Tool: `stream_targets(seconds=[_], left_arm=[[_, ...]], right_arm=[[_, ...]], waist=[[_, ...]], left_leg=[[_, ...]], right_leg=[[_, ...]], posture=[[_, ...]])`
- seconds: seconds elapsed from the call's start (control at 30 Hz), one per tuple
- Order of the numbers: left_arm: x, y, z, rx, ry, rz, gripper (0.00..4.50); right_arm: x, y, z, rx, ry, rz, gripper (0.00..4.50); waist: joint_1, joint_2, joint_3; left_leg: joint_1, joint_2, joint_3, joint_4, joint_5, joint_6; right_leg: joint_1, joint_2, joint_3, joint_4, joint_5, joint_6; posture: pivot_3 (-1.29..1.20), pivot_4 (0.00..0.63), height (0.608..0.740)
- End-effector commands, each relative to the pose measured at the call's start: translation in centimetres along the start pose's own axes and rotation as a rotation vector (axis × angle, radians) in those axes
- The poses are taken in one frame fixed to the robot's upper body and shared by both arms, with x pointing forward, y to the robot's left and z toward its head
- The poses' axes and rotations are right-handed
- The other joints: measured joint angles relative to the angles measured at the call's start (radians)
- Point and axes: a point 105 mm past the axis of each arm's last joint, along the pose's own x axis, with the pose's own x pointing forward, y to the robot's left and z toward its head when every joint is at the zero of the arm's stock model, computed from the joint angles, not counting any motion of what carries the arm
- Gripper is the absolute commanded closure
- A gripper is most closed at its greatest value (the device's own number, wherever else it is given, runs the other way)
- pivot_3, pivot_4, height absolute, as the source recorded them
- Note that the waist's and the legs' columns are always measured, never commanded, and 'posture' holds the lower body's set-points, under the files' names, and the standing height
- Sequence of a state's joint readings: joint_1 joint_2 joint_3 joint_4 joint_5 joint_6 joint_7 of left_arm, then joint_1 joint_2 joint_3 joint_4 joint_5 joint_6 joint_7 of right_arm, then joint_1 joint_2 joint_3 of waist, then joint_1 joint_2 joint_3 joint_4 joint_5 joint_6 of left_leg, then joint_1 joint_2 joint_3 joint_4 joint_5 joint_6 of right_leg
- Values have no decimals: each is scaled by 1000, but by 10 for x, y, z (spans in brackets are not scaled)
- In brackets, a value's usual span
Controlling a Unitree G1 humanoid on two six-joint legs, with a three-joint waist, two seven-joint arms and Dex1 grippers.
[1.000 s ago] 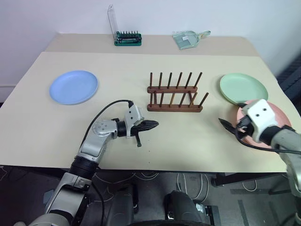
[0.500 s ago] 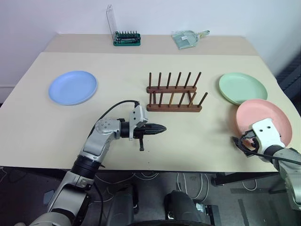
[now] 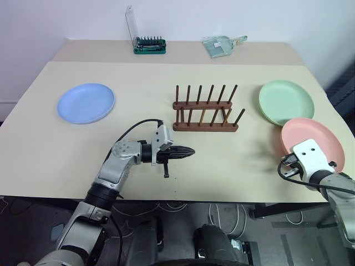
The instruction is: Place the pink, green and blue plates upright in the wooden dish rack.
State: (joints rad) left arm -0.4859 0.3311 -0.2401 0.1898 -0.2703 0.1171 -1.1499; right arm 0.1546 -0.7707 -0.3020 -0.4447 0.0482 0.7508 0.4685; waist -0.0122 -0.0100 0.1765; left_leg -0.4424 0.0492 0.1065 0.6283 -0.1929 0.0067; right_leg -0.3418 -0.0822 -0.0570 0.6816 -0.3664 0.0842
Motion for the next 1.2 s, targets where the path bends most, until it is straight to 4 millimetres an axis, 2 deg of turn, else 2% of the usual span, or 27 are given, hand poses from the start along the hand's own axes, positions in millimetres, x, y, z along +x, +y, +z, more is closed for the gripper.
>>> stream_targets(seconds=[0.03, 0.13, 0.3, 0.33, 0.47, 0.63, 0.77, 0.93, 1.07, 1.2], left_arm=[[0, 1, 7, 28, -29, -1, 4500], [-1, 1, 6, 27, -30, -2, 4500], [3, 4, 9, 41, -30, 0, 4500], [4, 4, 10, 45, -32, 1, 4500], [8, 6, 16, 62, -39, 14, 4500], [6, 8, 22, 75, -42, 44, 4500], [3, 8, 28, 82, -45, 74, 4500], [-3, 9, 38, 60, -71, 105, 4500], [-13, 14, 43, 66, -95, 140, 4500], [-25, 20, 45, 57, -128, 172, 4500]], right_arm=[[-14, -12, 20, -87, -43, -35, 4478], [-26, -28, 49, -218, -122, -94, 4478], [-43, -43, 142, -325, -522, -211, 4478], [-42, -39, 155, -318, -584, -181, 4478], [-35, -23, 188, -227, -704, 30, 4478], [-47, -15, 233, -48, -938, 241, 4478], [-54, -2, 244, 71, -1018, 453, 4478], [-55, 2, 242, 239, -1032, 652, 4478], [-48, -7, 240, 404, -1027, 700, 4478], [-47, -4, 236, 464, -1022, 743, 4478]], waist=[[-1, 0, 0], [-1, 1, 0], [-9, 2, 1], [-6, 2, 1], [1, 0, 1], [0, 1, 2], [-1, 1, 2], [0, 1, 2], [-2, 1, 2], [-4, 1, 2]], left_leg=[[0, 0, 0, 0, 0, 0], [0, 0, 0, 0, 0, 0], [0, 1, 0, 0, 0, 0], [0, 1, 0, -1, 0, 0], [0, 0, 0, 0, 3, -4], [-2, -1, 0, 1, 3, -4], [-2, 0, 0, 0, 2, -3], [-2, 0, 0, 1, -1, 2], [-2, 0, 0, 0, -1, 2], [-1, 0, 0, 0, -1, 2]], right_leg=[[0, 0, 0, 0, 0, 0], [0, 0, 0, 0, 0, 0], [-1, 1, 0, 0, 0, 0], [-1, 1, 0, 0, 0, 0], [-1, 1, 0, -1, 0, 0], [-1, 0, 0, -1, 0, 0], [-1, 0, 0, -1, 0, 0], [-1, -1, 0, -1, 0, 0], [-1, -1, 0, 0, 0, 0], [-1, -1, 0, 0, 0, 0]], posture=[[0, 150, 732], [0, 150, 732], [0, 150, 732], [0, 150, 732], [0, 150, 732], [0, 150, 732], [0, 150, 732], [0, 150, 732], [0, 150, 732], [0, 150, 732]])
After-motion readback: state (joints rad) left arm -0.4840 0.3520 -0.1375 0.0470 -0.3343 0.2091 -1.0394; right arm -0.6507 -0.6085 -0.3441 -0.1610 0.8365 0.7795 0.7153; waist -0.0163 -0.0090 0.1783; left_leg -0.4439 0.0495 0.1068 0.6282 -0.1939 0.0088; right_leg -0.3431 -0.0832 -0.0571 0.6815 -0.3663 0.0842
